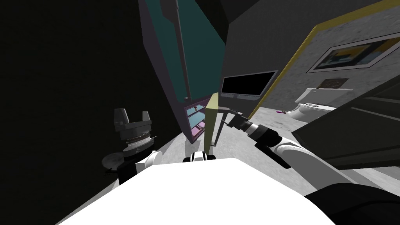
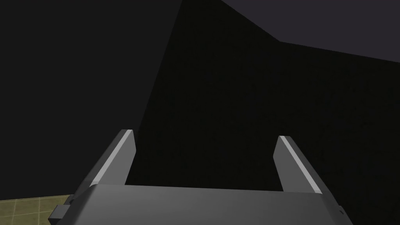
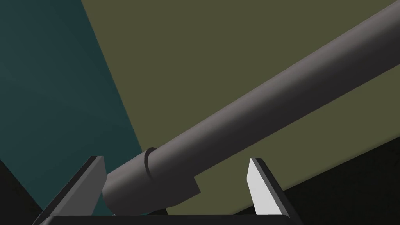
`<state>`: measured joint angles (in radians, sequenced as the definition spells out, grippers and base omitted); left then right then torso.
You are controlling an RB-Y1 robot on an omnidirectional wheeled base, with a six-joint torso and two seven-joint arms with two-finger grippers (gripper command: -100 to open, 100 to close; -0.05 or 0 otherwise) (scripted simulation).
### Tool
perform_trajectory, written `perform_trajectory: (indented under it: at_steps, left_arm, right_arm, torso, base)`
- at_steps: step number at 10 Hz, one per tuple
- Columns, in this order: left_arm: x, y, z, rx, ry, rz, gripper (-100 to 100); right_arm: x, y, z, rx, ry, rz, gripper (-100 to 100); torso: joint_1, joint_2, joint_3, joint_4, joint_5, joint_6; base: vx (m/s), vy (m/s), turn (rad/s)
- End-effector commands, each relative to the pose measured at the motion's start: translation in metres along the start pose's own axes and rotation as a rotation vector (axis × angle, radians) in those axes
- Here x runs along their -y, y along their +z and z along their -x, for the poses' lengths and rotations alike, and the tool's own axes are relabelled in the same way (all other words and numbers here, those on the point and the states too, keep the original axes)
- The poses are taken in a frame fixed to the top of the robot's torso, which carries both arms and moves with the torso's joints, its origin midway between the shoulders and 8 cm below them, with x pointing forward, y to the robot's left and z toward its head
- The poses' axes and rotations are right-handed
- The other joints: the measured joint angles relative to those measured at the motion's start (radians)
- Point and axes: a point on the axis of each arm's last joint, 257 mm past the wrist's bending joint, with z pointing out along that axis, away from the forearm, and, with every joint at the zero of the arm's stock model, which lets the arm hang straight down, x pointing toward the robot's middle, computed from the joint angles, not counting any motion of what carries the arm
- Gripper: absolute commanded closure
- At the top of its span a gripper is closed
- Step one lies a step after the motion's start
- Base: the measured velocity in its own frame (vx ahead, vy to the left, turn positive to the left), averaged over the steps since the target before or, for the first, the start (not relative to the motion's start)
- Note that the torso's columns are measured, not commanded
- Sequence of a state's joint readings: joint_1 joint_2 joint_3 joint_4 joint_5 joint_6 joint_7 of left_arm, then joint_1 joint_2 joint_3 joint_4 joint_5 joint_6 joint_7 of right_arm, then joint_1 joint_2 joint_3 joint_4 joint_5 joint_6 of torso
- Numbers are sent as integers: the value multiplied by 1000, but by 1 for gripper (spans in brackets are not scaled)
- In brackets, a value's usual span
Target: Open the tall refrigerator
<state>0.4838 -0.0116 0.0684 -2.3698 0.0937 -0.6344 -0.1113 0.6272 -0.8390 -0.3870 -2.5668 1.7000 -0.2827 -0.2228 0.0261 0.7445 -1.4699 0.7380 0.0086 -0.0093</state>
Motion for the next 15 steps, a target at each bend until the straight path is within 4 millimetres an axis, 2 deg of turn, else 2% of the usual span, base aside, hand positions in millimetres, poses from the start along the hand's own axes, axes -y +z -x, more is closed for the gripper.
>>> perform_trajectory:
  at_steps: [1, 2, 4, 7, 8, 9, 15]
  left_arm:
    - [0, 0, 0, 0, 0, 0, 0]
    - [0, 0, 0, 0, 0, 0, 0]
    - [0, 0, 0, 0, 0, 0, 0]
    - [0, 0, 0, 0, 0, 0, 0]
    - [0, 0, 0, 0, 0, 0, 0]
    - [0, 0, 0, 0, 0, 0, 0]
    - [0, 0, 0, 0, 0, 0, 0]
  right_arm:
    - [-2, 0, 1, 6, 3, 5, 100]
    - [-2, 1, 4, 14, -2, 5, 100]
    - [-5, 4, 8, 26, -2, 13, 100]
    - [-11, 7, 16, 49, -3, 31, 100]
    - [-14, 9, 21, 60, -3, 39, 100]
    - [-14, 9, 21, 60, -3, 39, 100]
    - [-23, 14, 33, 93, -5, 66, 100]
  torso:
    - [3, 0, 1, 0, 0, 3]
    - [-1, 0, 0, 0, -1, 5]
    - [-33, -6, -8, 5, -5, 8]
    - [-30, -3, -5, 5, -7, 9]
    - [-21, -4, -5, 4, -6, 12]
    - [-17, -7, -7, 0, -5, 8]
    - [-20, -10, -8, -1, -6, 4]
  base:
    - [-8, -44, -14]
    - [-16, -181, 187]
    - [-47, -293, 218]
    - [-102, -336, 187]
    - [-59, -201, 151]
    - [-50, -171, 110]
    - [-59, -213, 145]
